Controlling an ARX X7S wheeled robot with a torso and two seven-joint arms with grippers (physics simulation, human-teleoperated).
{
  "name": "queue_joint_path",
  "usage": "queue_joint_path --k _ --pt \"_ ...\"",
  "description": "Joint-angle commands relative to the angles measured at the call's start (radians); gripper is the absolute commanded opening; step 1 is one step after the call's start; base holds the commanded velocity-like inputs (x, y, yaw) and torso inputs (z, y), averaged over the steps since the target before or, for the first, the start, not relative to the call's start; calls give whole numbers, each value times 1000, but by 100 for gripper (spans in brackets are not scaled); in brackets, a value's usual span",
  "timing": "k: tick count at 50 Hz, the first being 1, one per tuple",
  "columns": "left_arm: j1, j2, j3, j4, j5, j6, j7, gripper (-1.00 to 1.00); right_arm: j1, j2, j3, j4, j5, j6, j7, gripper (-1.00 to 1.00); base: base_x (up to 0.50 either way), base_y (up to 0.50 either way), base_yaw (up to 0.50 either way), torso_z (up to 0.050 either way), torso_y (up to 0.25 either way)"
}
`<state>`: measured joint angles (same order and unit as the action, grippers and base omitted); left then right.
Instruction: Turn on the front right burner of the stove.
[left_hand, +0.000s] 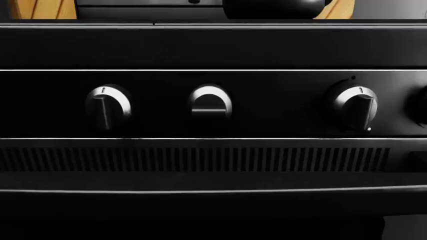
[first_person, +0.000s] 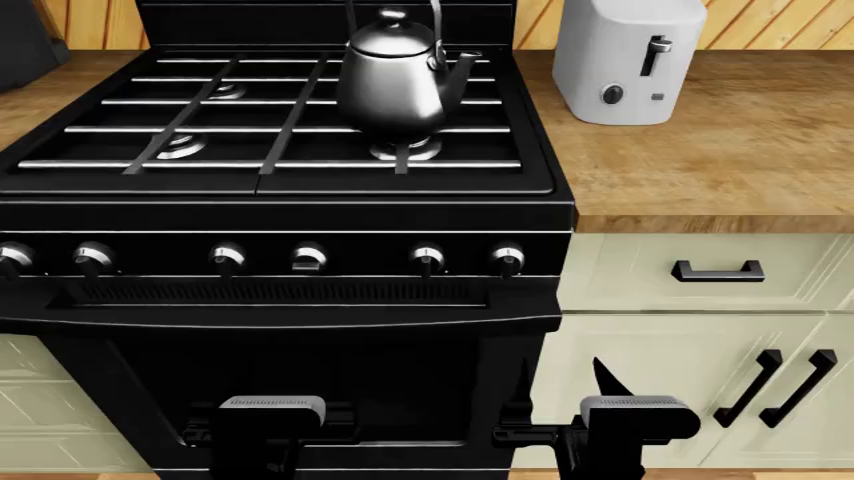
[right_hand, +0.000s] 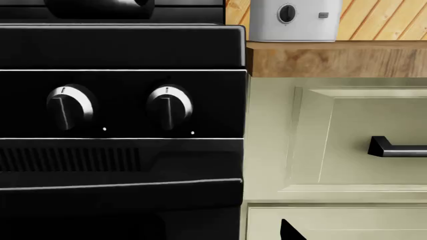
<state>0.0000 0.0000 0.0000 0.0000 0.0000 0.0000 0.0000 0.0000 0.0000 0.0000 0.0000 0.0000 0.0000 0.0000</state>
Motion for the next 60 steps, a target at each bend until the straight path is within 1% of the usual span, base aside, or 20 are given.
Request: queue_joint_path --k 1,16,20,60 --pt "1 -16 18 1 -18 3 -16 100 0 16 -20 -1 15 1 19 100 0 0 0 0 0" --pt "1 -56 66 1 -54 6 -58 100 -2 53 -66 -1 54 -7 65 100 0 0 0 0 0" --pt "0 -63 74 0 -57 4 -66 100 -1 60 -74 1 61 -8 72 100 0 0 0 -24 0" --pt "-6 -108 130 -4 -95 6 -123 100 8 105 -128 13 108 -19 126 100 0 0 0 -43 0"
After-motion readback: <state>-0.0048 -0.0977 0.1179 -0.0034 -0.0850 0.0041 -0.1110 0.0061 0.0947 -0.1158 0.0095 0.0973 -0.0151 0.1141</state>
